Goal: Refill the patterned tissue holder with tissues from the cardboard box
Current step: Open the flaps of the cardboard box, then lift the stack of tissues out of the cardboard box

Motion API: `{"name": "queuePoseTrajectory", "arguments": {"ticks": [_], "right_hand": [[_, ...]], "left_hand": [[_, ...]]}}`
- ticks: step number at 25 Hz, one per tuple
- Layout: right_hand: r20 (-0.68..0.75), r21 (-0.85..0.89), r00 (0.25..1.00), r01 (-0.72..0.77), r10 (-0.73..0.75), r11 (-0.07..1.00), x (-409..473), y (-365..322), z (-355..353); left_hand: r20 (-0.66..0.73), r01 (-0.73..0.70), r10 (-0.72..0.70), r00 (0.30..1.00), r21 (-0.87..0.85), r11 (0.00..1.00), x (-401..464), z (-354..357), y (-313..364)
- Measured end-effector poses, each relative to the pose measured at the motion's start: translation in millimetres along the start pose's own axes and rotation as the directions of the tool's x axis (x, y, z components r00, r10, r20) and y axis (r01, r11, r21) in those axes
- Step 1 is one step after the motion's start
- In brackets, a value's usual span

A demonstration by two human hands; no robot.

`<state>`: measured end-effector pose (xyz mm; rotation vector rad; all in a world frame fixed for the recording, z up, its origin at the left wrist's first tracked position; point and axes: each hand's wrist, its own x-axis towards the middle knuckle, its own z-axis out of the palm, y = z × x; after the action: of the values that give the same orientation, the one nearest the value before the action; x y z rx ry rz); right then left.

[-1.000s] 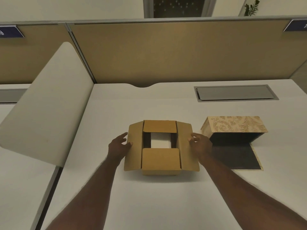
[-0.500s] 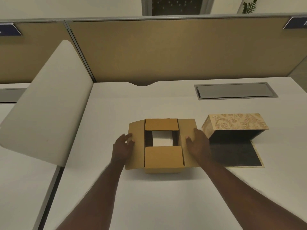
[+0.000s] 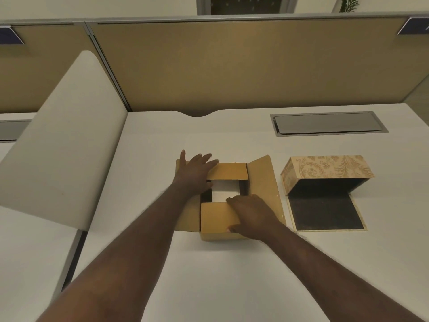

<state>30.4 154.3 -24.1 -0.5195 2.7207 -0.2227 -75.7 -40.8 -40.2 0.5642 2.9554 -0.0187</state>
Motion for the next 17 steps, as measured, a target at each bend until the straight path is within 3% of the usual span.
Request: {"name": "queuePoseTrajectory", "arguments": {"ticks": [3,6,10,14,17], "right_hand": [[-0.179,0.048,0.983,0.052,-0.043,0.997,-12.2,2.4,-5.8],[-0.268,0.156,0.955,0.171,-0.125,0.973,-31.5,7.8,0.1],[-0.099,0.292,0.975,0.219,-0.198,0.931,-56.7,12.6,23.5],[0.053,0.223,0.953,0.280,-0.298,0.934,-67.6,22.9,51.4],[-0.084,-0.021,0.917,0.390,-0.390,0.921,-73.6,31.5,64.6]], "left_hand": [[0.015,-0.035,0.036,0.999,-0.031,0.999,10.2,-6.6,-4.2],[-0.021,0.047,-0.056,0.998,-0.297,0.954,20.3,-16.8,-12.7],[-0.124,0.122,-0.261,0.957,-0.646,0.754,35.4,-21.0,-19.9],[-0.099,0.217,-0.355,0.930,-0.630,0.746,51.1,-17.7,-15.3],[-0.041,0.264,-0.318,0.947,-0.463,0.846,58.7,-7.7,-16.2]]}}
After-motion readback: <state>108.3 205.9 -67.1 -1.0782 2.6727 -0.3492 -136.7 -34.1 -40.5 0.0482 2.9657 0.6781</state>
